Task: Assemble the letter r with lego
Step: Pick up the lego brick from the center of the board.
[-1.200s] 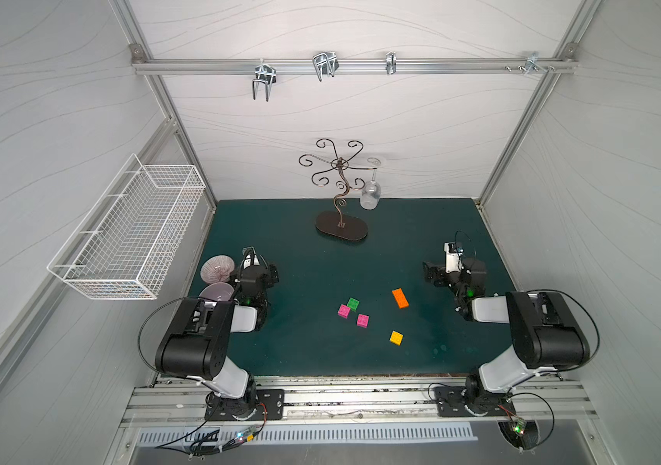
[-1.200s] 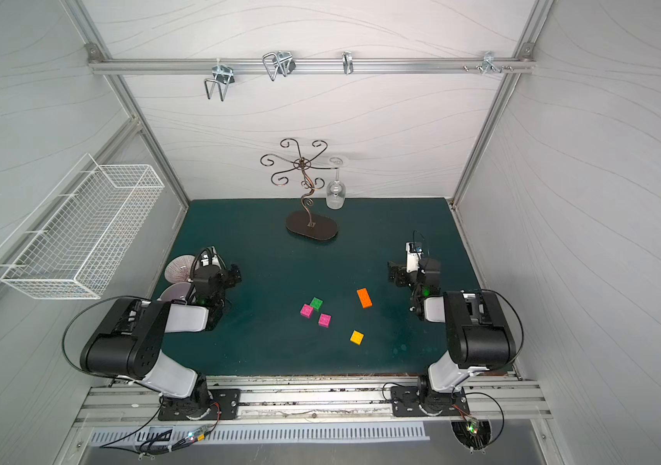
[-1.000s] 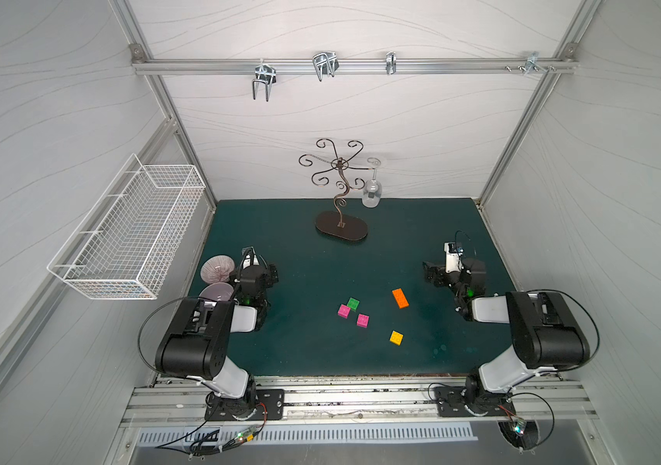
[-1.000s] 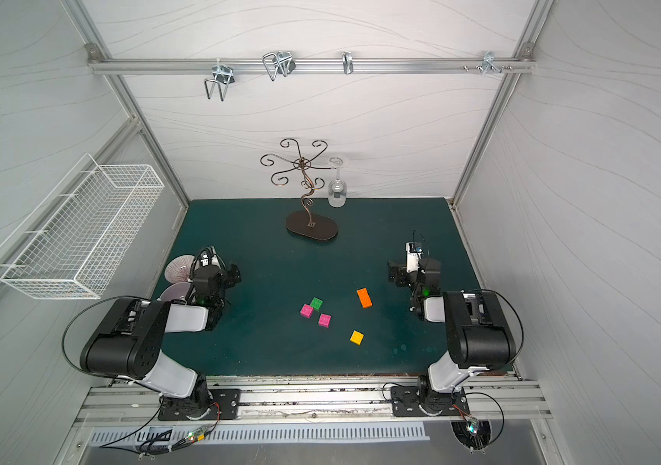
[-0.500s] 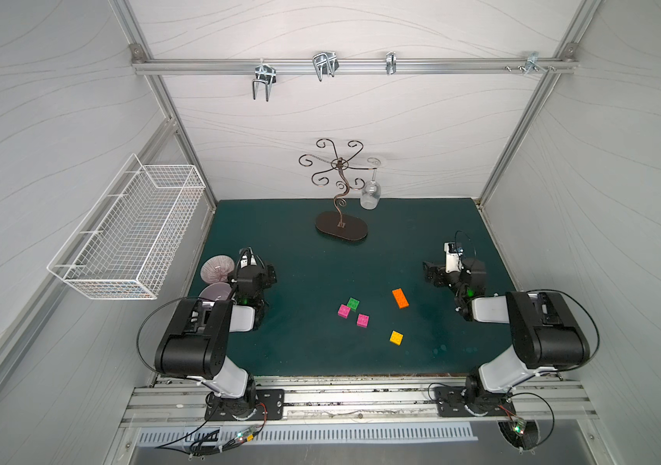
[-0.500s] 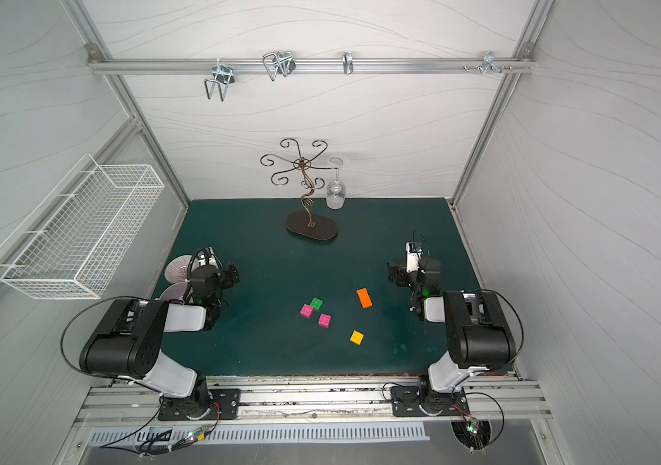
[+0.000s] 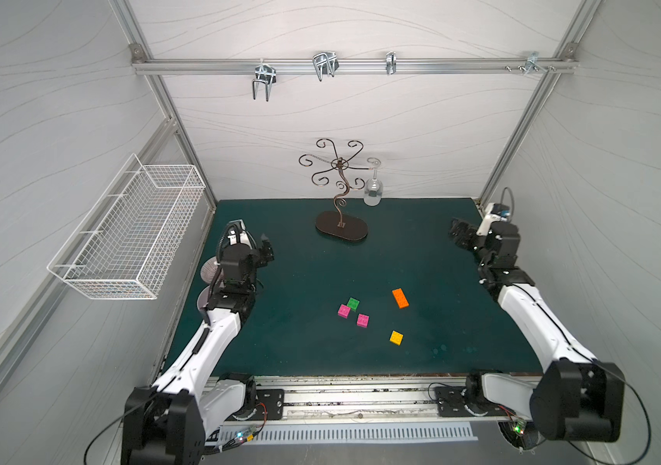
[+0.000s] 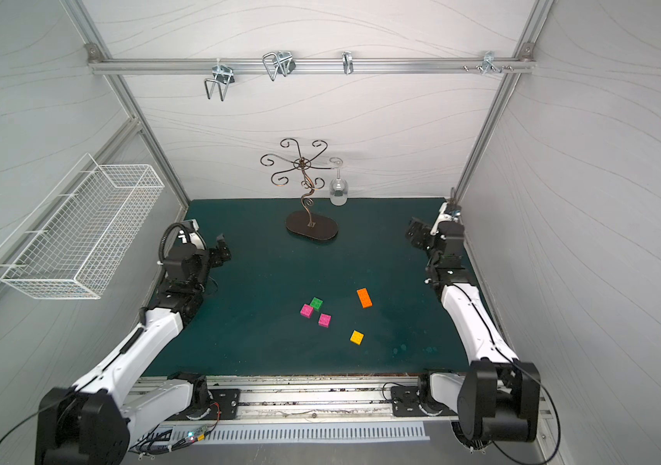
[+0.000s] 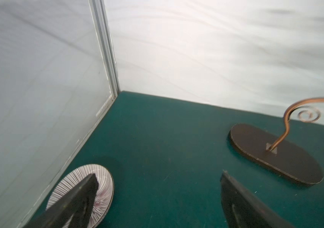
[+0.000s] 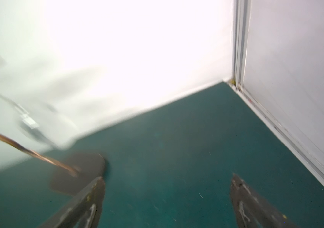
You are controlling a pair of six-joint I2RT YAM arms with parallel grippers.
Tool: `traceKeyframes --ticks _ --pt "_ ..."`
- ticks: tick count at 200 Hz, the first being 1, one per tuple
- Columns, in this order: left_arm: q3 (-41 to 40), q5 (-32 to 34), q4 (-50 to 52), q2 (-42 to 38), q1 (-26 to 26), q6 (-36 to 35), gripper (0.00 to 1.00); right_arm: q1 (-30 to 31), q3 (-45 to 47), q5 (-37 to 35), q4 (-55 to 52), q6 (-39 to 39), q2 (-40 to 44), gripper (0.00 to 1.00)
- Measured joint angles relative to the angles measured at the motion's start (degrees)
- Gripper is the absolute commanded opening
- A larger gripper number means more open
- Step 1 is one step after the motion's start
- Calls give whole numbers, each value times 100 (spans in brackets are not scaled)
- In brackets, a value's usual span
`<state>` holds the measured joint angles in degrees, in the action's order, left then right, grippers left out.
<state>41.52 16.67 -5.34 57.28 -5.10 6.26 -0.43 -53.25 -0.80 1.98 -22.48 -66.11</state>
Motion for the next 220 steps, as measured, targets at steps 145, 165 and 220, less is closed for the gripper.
traceKeyframes --ticks 145,165,220 --pt "850 -2323 5635 -358 -1023 2201 88 4760 -1102 957 -4481 1633 -1714 75" --pt "664 -2358 5744 -601 -1023 2225 88 5005 -896 1038 -4441 1814 -2194 75" --pt "575 -2297 5786 -1414 -1023 2234 89 5193 -1025 817 -4288 2385 -2946 73"
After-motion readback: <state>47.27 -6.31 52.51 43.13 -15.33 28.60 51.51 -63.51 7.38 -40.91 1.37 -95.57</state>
